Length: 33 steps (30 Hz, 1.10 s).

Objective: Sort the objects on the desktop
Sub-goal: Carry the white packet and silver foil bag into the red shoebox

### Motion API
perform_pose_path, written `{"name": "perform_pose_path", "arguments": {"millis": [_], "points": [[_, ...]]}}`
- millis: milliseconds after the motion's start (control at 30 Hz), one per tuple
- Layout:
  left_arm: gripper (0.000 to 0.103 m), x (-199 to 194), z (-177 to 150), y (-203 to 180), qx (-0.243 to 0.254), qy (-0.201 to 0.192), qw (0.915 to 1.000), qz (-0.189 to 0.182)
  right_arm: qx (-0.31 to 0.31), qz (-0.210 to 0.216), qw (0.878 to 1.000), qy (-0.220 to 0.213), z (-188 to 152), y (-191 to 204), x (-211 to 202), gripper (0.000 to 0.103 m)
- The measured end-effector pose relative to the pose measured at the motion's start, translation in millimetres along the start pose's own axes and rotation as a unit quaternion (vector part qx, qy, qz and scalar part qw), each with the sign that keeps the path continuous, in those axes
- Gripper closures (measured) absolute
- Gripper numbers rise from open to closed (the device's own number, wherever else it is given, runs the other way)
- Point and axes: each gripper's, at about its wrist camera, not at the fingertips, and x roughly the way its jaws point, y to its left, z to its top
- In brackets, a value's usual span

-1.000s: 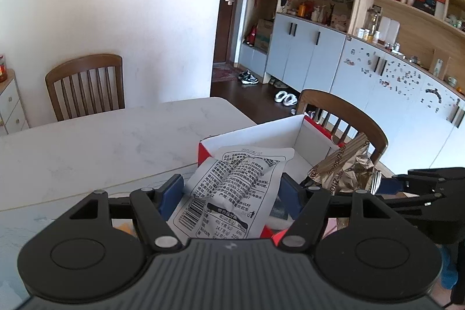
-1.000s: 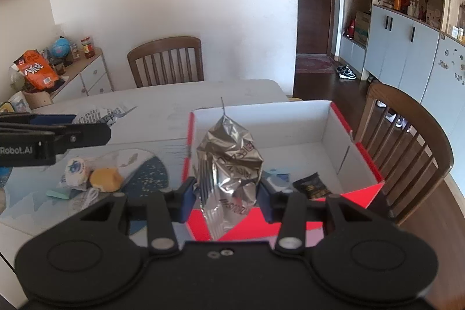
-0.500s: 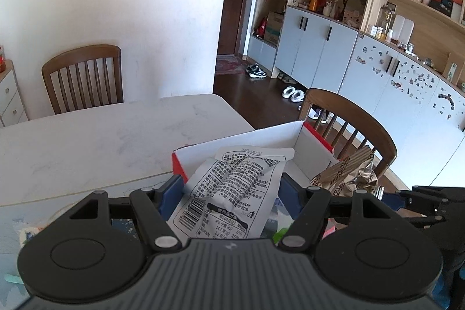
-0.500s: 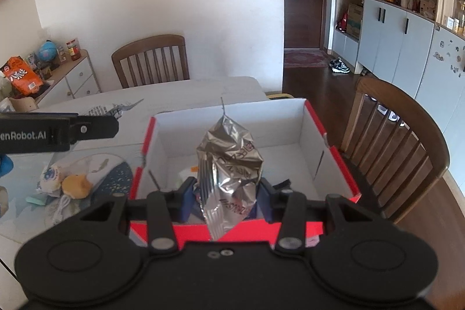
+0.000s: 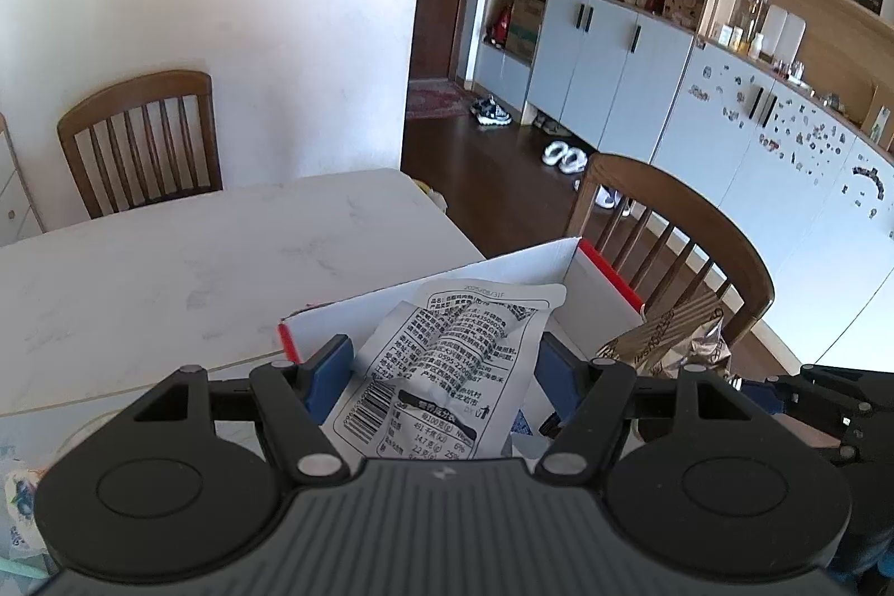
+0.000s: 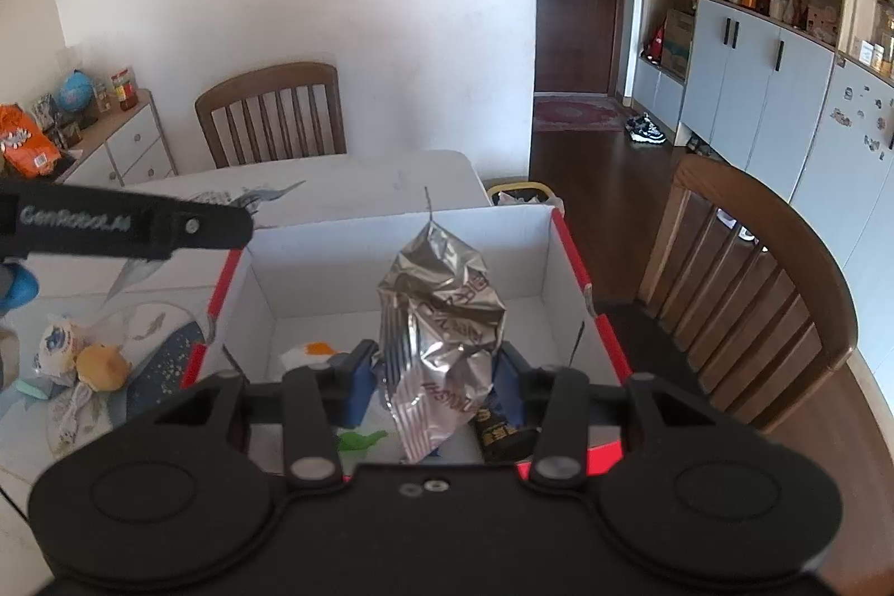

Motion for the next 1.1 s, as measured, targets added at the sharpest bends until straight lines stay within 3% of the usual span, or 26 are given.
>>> {"name": "perform_pose_path", "arguments": {"millis": [533,767,1100], "points": [[0.033,77.5,12.1,-7.2,0.043,0.082,0.9954,0.026,-0.047,0.004,0.997,0.058,9.1,-14.8,49.2,0.059],[0.033,104.4,8.0,-16.4,0.082,0.100,0.9906,0.045,-0.069,-0.003,0.995,0.075,8.0,-13.4,75.4,0.059],[0.033,131.4,7.7,-14.4,0.081,0.113,0.9891,0.048,-0.086,-0.021,0.993,0.083,8.4,-16.6,99.6,0.059]]}}
